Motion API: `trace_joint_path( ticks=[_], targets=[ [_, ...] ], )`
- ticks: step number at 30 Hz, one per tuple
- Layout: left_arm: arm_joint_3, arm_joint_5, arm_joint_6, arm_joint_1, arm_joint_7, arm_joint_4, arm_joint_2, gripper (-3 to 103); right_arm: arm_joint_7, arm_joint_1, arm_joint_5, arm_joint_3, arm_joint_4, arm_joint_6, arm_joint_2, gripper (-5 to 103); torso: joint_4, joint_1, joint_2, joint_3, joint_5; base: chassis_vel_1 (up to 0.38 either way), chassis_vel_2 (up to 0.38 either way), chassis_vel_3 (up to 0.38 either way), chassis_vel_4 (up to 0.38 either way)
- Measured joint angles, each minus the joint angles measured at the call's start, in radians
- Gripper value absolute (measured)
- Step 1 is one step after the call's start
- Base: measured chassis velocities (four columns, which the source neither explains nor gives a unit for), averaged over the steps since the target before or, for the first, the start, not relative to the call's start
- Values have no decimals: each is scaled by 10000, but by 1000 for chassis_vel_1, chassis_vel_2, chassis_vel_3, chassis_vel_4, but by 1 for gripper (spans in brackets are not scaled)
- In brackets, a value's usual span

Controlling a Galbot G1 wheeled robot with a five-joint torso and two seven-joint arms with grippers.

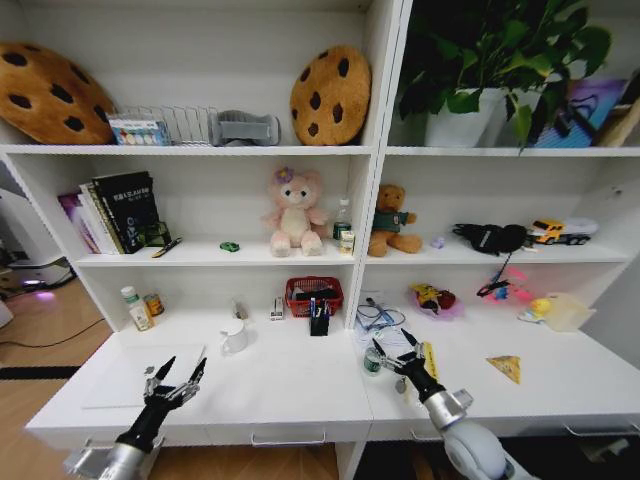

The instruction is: Organize the objects on the table.

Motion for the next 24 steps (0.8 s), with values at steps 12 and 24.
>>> trace_joint_path(
  ticks=[12, 24],
  targets=[
    [29, -23, 7, -18, -14, -19, 90, 100, 120, 56, -13, -176, -76, 138, -50, 59, -3, 0, 0, 0, -1, 0, 0, 0, 0],
    [46, -76, 24, 2, -88, -84, 120, 100, 87, -82, -51, -119, -11, 239, 41, 28, -2, 0, 0, -1, 0, 0, 0, 0, 0]
  ],
)
